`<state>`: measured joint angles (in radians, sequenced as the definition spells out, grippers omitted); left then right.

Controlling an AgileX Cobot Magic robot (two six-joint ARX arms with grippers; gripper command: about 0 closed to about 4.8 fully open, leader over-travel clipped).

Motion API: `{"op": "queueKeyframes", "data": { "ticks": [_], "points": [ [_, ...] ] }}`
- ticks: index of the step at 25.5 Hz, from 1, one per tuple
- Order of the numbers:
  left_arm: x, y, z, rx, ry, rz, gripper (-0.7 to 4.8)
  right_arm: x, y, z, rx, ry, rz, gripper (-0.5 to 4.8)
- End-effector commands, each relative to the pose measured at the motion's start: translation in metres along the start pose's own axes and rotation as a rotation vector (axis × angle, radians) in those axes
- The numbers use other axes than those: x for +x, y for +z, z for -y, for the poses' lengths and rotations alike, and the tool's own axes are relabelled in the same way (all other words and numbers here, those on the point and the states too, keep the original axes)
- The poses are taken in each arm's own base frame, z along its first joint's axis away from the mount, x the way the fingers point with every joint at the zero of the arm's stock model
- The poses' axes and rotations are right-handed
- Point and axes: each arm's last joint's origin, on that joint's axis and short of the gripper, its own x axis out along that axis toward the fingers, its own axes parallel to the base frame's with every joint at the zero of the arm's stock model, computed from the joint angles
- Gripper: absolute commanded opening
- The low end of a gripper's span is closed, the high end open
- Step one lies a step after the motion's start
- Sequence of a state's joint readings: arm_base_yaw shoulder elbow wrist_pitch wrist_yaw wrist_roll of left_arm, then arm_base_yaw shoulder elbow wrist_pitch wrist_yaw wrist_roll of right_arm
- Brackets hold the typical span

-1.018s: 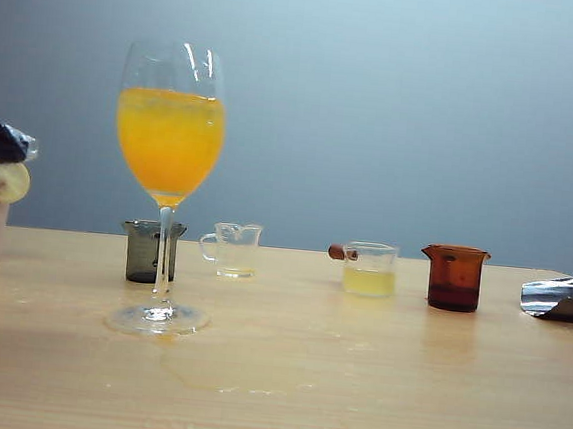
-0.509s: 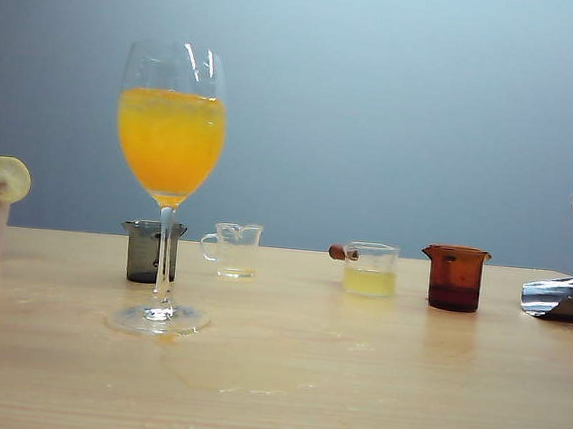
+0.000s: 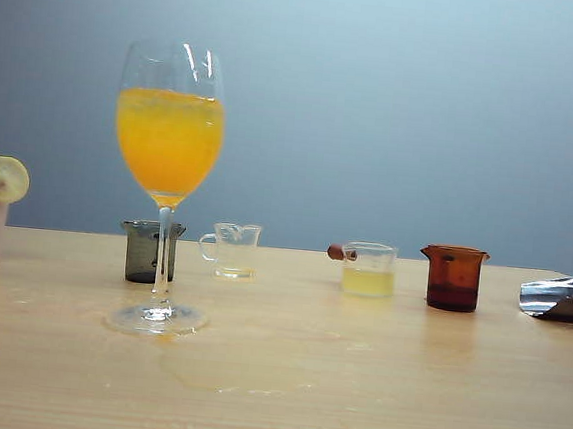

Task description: Pick up the second measuring cup from the left, pour the orange juice inside into the goblet, and finally put the measuring cup back in its original place.

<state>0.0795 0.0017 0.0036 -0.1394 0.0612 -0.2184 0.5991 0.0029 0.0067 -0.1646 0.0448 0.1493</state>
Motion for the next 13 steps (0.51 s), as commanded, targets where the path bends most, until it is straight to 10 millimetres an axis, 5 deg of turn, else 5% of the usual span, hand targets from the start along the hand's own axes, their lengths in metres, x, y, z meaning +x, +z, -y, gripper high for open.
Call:
{"op": "queueKeyframes", "data": {
  "ticks": [1, 13],
  "points": [
    [0.0, 0.002, 0.0, 0.001, 0.001, 0.009, -0.04, 0.0, 0.001, 0.011, 0.023, -0.116, 0.025, 0.0],
    [0.0, 0.002, 0.0, 0.001, -0.001, 0.008, -0.04, -0.011, 0.004, 0.049, 0.087, -0.519, 0.083, 0.0]
  ]
}}
